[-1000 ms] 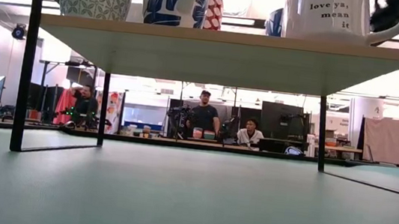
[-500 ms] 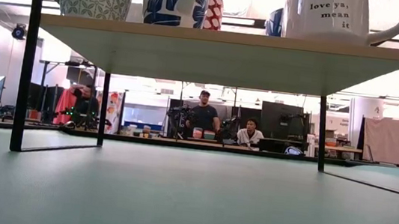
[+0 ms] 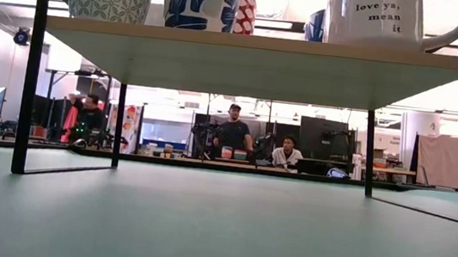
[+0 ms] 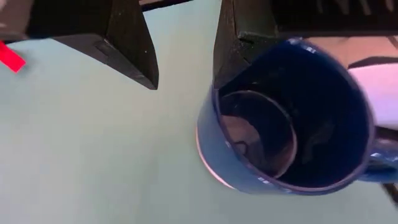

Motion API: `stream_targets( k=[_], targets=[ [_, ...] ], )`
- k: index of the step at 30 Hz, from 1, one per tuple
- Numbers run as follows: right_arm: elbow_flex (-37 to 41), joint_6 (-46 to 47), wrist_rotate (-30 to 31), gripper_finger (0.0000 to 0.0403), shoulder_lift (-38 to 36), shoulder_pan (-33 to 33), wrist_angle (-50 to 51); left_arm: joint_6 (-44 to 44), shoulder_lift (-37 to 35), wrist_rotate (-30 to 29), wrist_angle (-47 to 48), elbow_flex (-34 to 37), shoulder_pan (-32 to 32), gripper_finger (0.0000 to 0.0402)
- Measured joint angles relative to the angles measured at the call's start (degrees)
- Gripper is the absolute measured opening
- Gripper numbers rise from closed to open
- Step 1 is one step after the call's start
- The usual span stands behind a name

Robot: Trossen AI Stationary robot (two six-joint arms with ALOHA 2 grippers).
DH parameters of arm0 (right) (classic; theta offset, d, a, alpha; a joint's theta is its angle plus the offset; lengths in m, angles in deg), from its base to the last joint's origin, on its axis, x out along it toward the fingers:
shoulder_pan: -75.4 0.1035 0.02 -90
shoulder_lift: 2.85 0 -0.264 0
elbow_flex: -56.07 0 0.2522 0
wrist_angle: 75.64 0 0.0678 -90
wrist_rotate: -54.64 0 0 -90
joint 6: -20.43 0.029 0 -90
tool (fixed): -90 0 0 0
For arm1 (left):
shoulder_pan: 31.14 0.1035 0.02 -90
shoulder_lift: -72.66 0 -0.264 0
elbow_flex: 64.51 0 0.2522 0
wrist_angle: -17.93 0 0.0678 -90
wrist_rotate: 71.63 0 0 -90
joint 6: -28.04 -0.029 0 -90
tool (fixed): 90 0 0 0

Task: Place coffee mugs
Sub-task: Put the right blue mug on the shelf

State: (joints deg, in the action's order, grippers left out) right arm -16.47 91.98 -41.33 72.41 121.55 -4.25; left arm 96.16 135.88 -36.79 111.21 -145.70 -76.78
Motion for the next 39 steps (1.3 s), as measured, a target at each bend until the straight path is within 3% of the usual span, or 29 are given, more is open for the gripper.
stream_targets(
  k=[14, 23, 31, 39],
  targets=[
    [0.01, 4.48, 0.62, 0.0141, 4.36, -0.02, -0.78, -1.64, 0.0, 0.15, -0.01, 0.01, 0.0, 0.0023],
    [-0.31, 3.73, -1.4, 0.0141, 0.19, -0.02, -1.56, -1.64, 0.0, 0.17, 0.07, 0.01, 0.0, 0.0023],
    [-1.53, -11.74, 4.53, 0.0141, 1.18, -0.04, -8.66, -1.64, 0.0, 0.2, -0.01, 0.02, -0.01, 0.0023],
    [-1.83, -19.46, 3.17, 0.0141, 7.4, -0.04, -8.62, -1.64, 0.0, 0.2, -0.23, 0.05, 0.0, 0.0023]
  ],
)
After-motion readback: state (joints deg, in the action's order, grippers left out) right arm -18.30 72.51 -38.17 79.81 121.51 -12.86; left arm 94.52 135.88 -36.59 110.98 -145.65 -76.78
